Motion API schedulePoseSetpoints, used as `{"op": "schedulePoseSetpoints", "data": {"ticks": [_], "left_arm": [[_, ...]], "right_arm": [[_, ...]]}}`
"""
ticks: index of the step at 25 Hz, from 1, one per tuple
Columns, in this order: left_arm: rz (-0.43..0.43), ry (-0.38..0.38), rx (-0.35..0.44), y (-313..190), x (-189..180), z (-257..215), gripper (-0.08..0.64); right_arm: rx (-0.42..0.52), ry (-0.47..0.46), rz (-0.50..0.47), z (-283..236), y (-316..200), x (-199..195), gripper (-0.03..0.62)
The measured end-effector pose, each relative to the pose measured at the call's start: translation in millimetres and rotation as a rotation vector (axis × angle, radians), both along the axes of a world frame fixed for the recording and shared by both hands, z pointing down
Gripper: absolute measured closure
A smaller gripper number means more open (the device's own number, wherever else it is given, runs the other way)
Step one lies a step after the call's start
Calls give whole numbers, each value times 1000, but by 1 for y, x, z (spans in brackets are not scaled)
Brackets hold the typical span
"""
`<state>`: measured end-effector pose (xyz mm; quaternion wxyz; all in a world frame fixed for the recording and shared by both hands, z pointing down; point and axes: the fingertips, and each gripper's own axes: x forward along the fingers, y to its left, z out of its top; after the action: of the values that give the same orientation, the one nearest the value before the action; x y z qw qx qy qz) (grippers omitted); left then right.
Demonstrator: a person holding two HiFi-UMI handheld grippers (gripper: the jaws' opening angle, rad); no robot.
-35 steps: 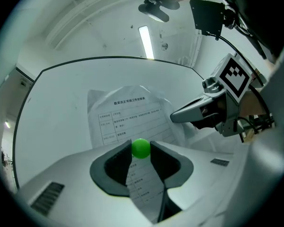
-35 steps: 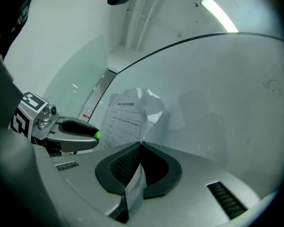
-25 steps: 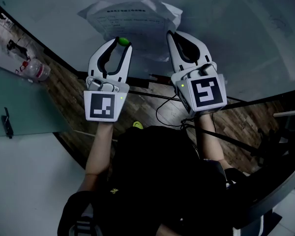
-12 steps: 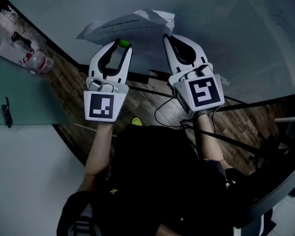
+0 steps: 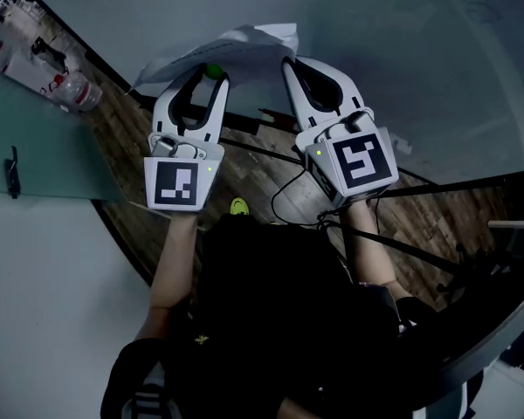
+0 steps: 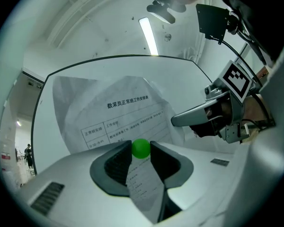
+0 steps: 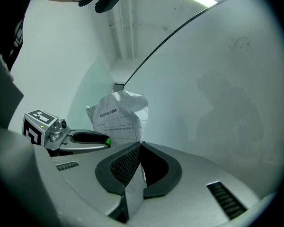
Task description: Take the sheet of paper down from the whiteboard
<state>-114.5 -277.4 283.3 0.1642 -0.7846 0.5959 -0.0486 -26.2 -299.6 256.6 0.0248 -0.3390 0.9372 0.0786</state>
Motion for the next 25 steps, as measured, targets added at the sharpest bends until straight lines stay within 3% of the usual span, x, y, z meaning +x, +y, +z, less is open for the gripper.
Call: {"op": "schedulePoseSetpoints", "data": {"ticks": [12, 22, 25], "left_arm": [[-71, 5, -58, 17, 12, 3, 442], [-63, 19, -86, 29, 29, 6, 442], [-61, 18, -77, 55, 32, 9, 442]], "right_arm": [[-61, -7, -89, 6, 14, 8, 568], [-86, 9, -126, 14, 30, 17, 568], [-72, 12, -122, 16, 58, 22, 568]]}}
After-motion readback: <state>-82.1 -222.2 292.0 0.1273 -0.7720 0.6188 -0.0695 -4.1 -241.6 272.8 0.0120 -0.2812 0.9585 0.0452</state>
